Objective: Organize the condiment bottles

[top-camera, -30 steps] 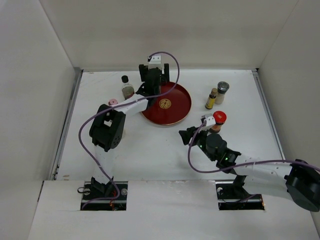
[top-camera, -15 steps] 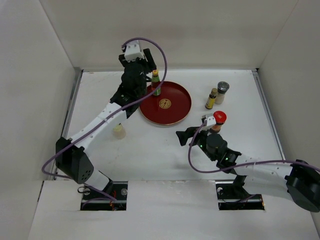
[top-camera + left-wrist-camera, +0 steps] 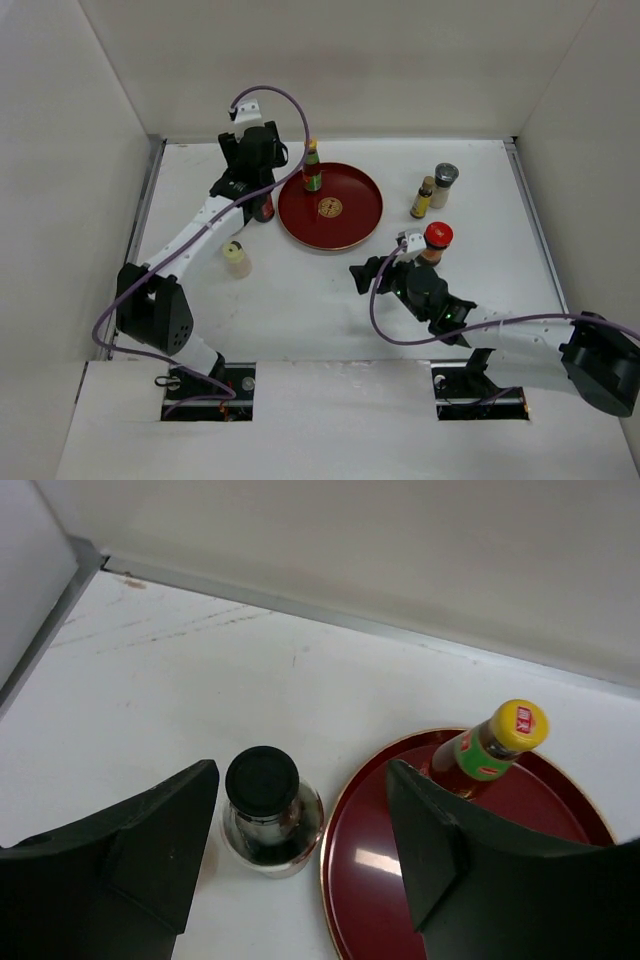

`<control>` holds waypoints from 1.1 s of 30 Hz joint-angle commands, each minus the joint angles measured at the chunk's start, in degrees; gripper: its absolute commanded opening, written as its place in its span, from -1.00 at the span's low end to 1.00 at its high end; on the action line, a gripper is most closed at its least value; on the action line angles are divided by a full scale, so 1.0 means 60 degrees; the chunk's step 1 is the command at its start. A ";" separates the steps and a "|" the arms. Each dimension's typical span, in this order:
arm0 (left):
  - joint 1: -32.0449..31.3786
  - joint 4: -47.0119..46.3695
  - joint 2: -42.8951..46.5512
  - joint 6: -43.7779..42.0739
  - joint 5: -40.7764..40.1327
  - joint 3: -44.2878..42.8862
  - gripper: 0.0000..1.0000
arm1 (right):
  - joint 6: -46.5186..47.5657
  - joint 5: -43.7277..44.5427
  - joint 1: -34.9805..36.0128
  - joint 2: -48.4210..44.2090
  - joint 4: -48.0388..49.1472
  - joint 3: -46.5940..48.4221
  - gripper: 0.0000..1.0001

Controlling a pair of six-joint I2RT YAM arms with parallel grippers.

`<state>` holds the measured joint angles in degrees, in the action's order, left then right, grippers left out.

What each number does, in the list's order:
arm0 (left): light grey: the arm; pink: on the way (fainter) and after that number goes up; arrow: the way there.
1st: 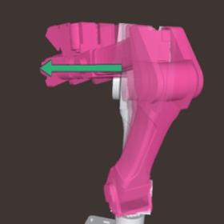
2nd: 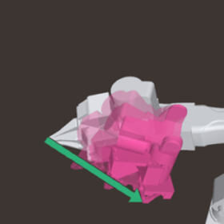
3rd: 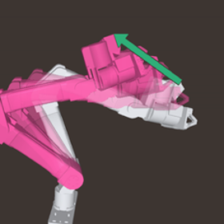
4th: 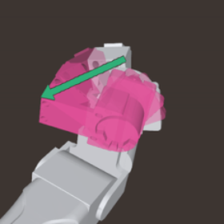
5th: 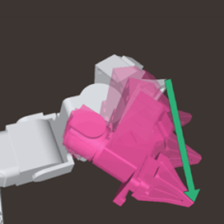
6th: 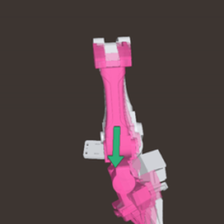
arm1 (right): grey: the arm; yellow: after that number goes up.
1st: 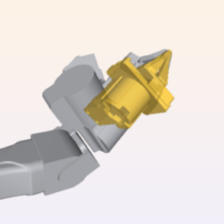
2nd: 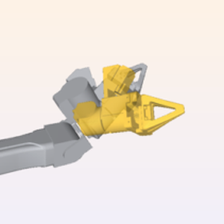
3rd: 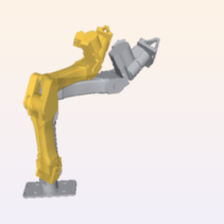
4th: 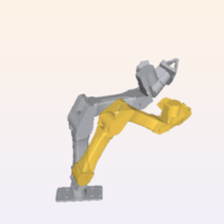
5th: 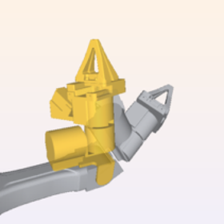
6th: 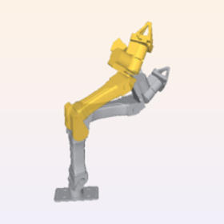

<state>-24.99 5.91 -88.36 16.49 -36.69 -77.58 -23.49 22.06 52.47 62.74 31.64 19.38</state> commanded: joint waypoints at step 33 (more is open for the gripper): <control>0.0043 -0.0692 0.0663 -0.0229 0.0065 -0.0648 -0.64 | 0.0252 0.0204 0.0008 0.0383 0.0382 0.0506 0.95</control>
<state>-23.14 7.18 -90.39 16.58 -35.70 -75.20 -22.46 22.11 52.47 65.54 31.68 20.25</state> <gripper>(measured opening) 0.340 0.975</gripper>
